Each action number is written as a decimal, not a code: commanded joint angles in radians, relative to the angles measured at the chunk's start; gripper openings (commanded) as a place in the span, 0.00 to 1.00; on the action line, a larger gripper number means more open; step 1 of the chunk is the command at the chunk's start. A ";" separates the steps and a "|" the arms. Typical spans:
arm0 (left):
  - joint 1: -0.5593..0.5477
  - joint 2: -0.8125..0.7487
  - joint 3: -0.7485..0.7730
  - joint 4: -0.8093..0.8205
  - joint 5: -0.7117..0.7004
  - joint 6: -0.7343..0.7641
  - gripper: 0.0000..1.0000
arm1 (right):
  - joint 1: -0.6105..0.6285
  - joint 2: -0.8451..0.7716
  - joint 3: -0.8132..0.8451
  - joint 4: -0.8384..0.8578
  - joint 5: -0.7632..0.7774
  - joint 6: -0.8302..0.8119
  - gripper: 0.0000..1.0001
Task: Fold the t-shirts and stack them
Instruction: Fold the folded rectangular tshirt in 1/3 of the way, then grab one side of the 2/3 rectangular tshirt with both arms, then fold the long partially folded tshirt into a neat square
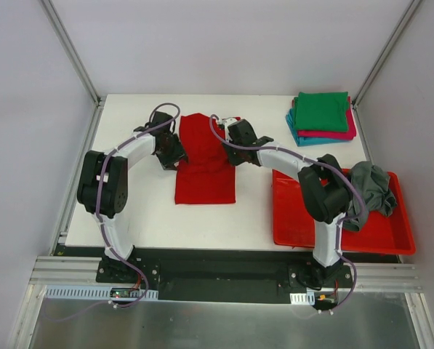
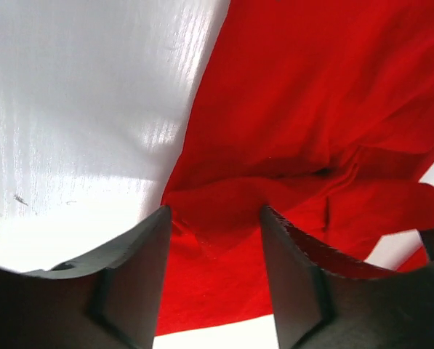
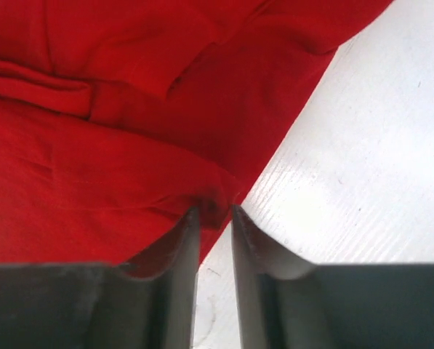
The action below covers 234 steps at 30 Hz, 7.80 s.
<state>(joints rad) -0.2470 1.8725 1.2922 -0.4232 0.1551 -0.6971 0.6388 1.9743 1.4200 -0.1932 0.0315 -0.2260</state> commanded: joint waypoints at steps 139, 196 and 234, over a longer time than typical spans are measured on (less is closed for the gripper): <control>0.037 -0.335 -0.561 0.230 0.166 -0.113 0.00 | 0.344 -0.246 -0.388 0.023 0.202 -0.411 0.64; 0.040 -1.211 -0.501 -0.188 -0.060 -0.205 0.00 | 0.624 -0.660 -0.650 0.465 -0.554 0.585 0.01; -0.308 -0.400 -0.182 0.107 -0.235 -0.168 0.00 | 0.164 -0.987 -0.897 0.066 -0.275 0.473 0.01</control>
<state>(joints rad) -0.5579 1.4200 1.0485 -0.3695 -0.0082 -0.8993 0.8219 0.9615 0.5262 -0.0765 -0.2768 0.2832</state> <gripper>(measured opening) 0.018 0.051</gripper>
